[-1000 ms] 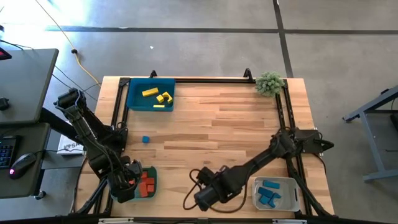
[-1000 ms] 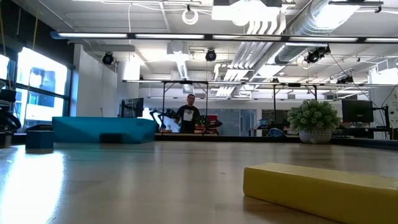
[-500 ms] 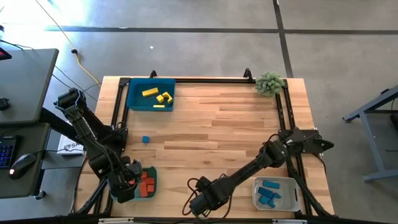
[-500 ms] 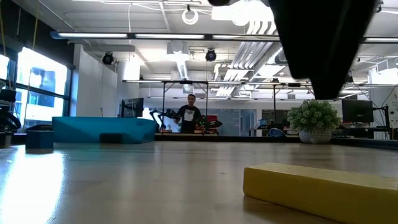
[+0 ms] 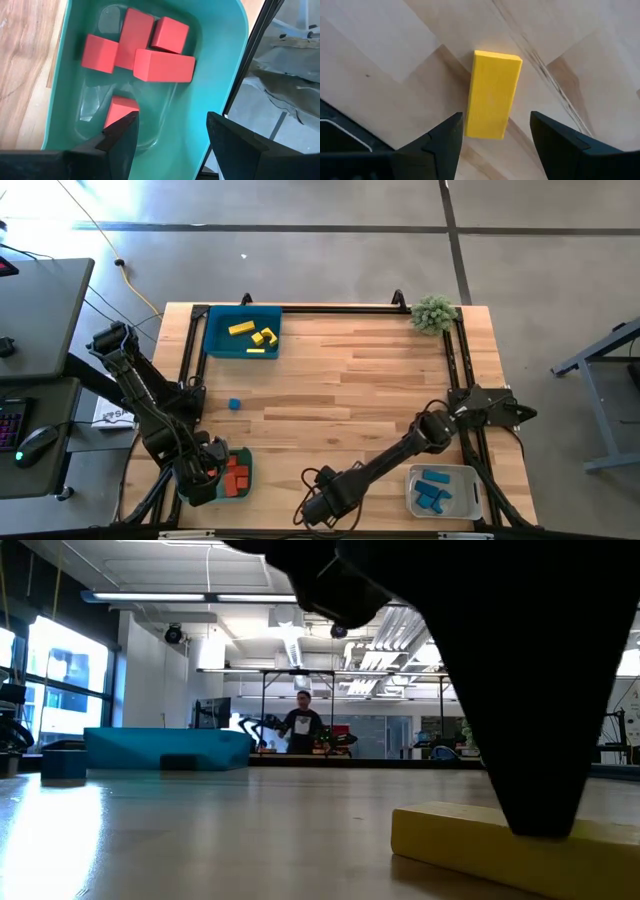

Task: Sort & place blocks by color
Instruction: Put the yellow block into the dark blue bin, then put the blue block into the white bin

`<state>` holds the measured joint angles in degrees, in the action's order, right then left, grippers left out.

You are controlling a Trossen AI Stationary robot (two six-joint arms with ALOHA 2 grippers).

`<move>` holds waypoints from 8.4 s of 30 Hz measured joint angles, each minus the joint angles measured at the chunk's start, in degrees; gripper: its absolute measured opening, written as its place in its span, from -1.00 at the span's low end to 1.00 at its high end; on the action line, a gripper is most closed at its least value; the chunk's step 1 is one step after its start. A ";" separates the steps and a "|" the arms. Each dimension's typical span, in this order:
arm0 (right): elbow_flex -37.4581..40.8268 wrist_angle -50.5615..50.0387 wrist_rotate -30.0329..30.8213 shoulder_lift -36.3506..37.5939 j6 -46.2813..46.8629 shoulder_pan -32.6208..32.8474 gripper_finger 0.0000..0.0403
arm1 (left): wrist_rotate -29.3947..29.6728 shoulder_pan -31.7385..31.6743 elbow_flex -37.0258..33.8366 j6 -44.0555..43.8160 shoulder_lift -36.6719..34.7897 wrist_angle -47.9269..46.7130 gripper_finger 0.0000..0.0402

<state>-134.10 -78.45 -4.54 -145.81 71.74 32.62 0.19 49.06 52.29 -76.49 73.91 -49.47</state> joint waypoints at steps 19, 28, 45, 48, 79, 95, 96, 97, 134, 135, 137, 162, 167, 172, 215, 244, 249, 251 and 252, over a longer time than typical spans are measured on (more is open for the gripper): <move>-0.15 -0.18 -2.62 -2.17 -3.64 -0.75 -0.54 | -0.24 -0.51 0.00 -0.72 -0.02 0.02 0.11; -0.71 0.48 -5.22 -1.74 -10.16 -2.91 -0.55 | -2.57 -3.43 0.32 -3.38 -0.09 -0.04 0.11; -0.79 4.48 3.71 8.30 -32.82 -9.96 -0.55 | -0.25 -14.42 5.29 5.38 -3.56 0.02 0.11; -0.79 4.98 6.15 10.33 -38.47 -11.79 -0.55 | 1.05 -17.93 5.31 6.56 -4.64 0.11 0.11; -0.83 2.64 22.51 13.72 -80.68 -24.99 -0.55 | 0.05 -54.35 5.29 17.16 -5.36 8.82 0.11; -0.85 8.86 24.51 16.00 -93.21 -29.04 -0.55 | -7.65 -64.17 5.28 18.22 -5.33 17.29 0.11; -0.85 9.10 25.02 16.02 -93.86 -29.17 -0.55 | -8.19 -64.64 5.28 18.22 -5.31 17.46 0.11; -0.85 9.36 25.55 16.03 -94.57 -29.25 -0.55 | -8.46 -65.11 5.27 18.23 -5.31 17.55 0.11; -0.87 12.44 22.93 20.78 -97.38 -33.32 -0.55 | -14.53 -74.20 5.29 22.14 -5.38 21.90 0.07; -0.87 12.57 22.94 20.78 -97.25 -33.41 -0.55 | -14.55 -74.20 5.29 22.44 -5.38 22.06 0.03; -0.87 12.83 22.95 20.78 -97.24 -33.65 -0.55 | -14.58 -74.20 5.29 22.70 -5.38 22.34 -0.05; -0.87 13.53 23.62 20.56 -97.82 -34.83 -0.26 | -14.08 -74.23 5.29 29.55 -5.28 23.99 -0.83; -0.87 12.36 23.77 20.38 -95.50 -34.47 -0.18 | -12.74 -74.18 5.31 33.43 -5.27 21.80 -0.83; -0.83 11.21 26.80 20.30 -91.58 -34.05 -0.17 | -11.32 -75.36 5.33 38.99 -5.25 16.75 -0.83; 0.03 10.02 19.18 20.17 -22.66 -23.81 -0.16 | 11.41 -103.58 4.35 78.23 11.10 -3.48 -0.42; 0.04 5.32 20.06 20.08 -22.84 -21.20 -0.16 | 6.08 -90.74 4.33 55.97 -2.91 -18.59 -0.21; 0.04 5.35 17.51 20.08 -25.66 -21.20 -0.16 | 6.08 -85.45 4.35 47.07 -6.91 -21.24 -0.21; 0.04 5.35 16.79 20.08 -26.77 -21.20 -0.16 | 6.09 -83.19 4.33 44.13 -8.13 -22.55 -0.21; 0.04 5.35 16.30 20.08 -27.39 -21.20 -0.16 | 6.08 -82.08 4.35 42.47 -8.64 -23.42 -0.21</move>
<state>-134.06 -73.10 11.76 -125.73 44.34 11.42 6.27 -33.02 56.64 -34.01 65.27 -72.90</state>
